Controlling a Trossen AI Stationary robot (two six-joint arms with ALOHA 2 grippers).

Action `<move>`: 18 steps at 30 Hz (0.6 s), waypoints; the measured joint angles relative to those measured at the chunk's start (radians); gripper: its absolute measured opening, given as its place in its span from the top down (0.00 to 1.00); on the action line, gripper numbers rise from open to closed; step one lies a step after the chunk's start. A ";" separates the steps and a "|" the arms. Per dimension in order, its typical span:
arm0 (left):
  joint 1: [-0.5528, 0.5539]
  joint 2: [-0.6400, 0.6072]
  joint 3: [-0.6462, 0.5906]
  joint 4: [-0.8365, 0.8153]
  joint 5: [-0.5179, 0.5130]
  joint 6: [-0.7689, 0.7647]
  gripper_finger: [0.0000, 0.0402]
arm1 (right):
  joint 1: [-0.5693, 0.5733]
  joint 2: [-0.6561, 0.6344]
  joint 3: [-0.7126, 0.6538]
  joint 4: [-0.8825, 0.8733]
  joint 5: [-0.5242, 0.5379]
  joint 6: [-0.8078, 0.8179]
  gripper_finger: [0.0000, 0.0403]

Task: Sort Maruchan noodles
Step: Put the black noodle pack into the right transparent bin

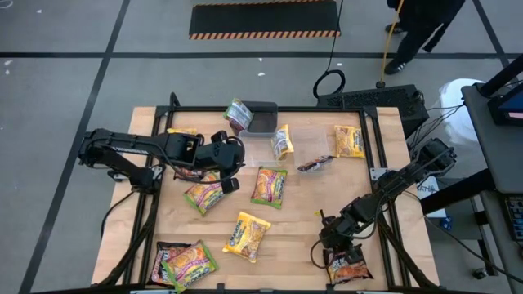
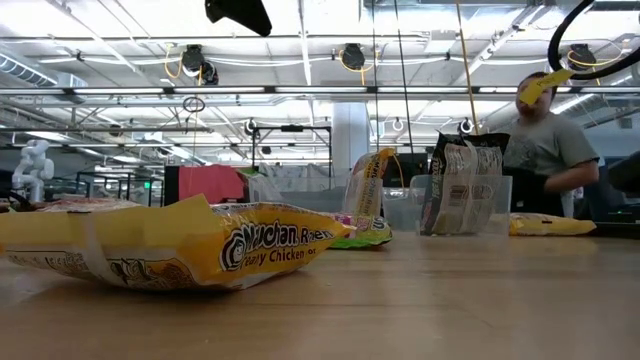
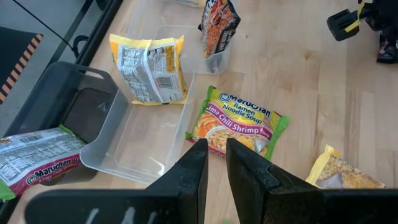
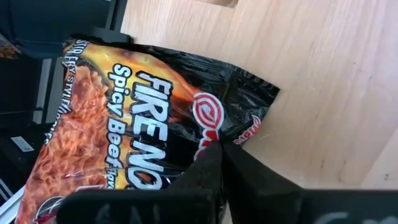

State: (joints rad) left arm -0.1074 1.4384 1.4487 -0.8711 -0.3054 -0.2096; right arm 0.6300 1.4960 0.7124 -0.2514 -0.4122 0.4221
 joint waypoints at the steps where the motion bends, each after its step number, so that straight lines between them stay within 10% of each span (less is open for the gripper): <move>1: 0.000 0.000 0.000 0.000 0.000 0.000 0.84 | 0.000 0.000 0.000 0.000 0.000 -0.002 0.99; 18: 0.000 0.000 0.000 0.000 -0.002 0.001 0.84 | -0.048 -0.074 -0.001 -0.012 0.078 -0.045 1.00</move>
State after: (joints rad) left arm -0.1074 1.4384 1.4487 -0.8711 -0.3069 -0.2085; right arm 0.5815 1.4219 0.7119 -0.2630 -0.3338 0.3769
